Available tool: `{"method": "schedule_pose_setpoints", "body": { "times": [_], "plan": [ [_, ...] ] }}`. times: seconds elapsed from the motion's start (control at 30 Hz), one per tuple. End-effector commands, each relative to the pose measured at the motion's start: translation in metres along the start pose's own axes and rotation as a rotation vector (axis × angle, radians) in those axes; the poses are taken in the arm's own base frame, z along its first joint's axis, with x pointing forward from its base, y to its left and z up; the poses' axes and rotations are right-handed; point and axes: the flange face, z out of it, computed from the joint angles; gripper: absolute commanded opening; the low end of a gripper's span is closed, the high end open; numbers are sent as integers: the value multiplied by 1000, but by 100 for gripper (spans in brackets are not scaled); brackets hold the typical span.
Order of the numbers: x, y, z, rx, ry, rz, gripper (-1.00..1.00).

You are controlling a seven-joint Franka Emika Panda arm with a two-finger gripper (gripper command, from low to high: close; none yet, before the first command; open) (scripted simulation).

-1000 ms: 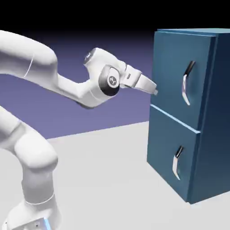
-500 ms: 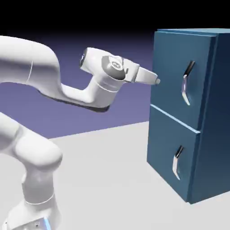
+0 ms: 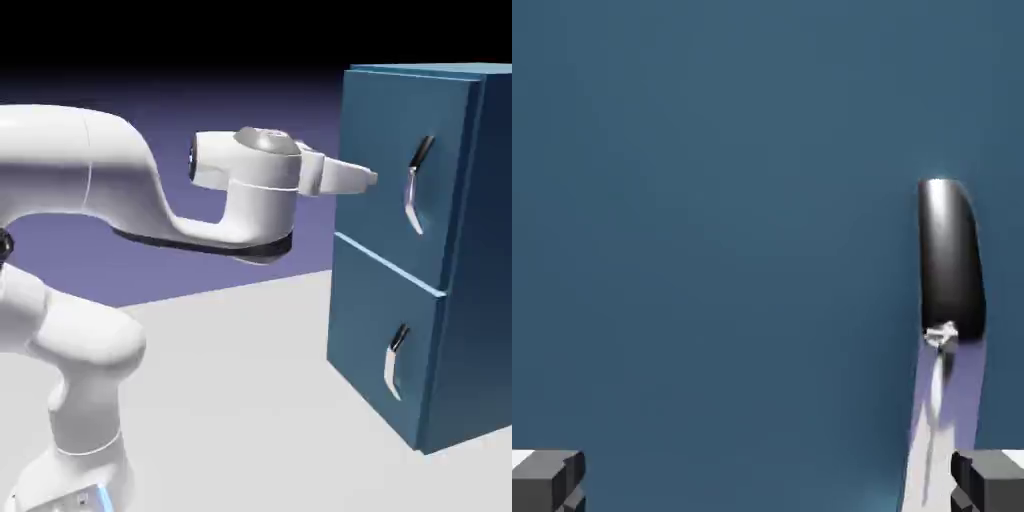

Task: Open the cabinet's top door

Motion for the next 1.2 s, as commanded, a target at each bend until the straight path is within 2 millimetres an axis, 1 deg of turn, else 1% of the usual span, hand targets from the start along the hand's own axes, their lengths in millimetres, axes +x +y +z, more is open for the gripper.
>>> {"method": "schedule_pose_setpoints", "body": {
  "times": [0.0,0.4,0.43,0.6,0.63,0.67,0.7,0.9,1.17],
  "plan": [
    [2,4,2,9,8,3,0],
    [16,59,29,111,81,43,0],
    [16,59,29,111,81,43,0],
    [21,54,78,111,81,43,0],
    [21,53,79,111,81,42,0],
    [21,53,79,111,81,42,-100],
    [21,53,79,111,81,42,-100],
    [5,43,46,25,164,51,-100],
    [-19,25,8,-85,268,60,-100]
  ]
}}
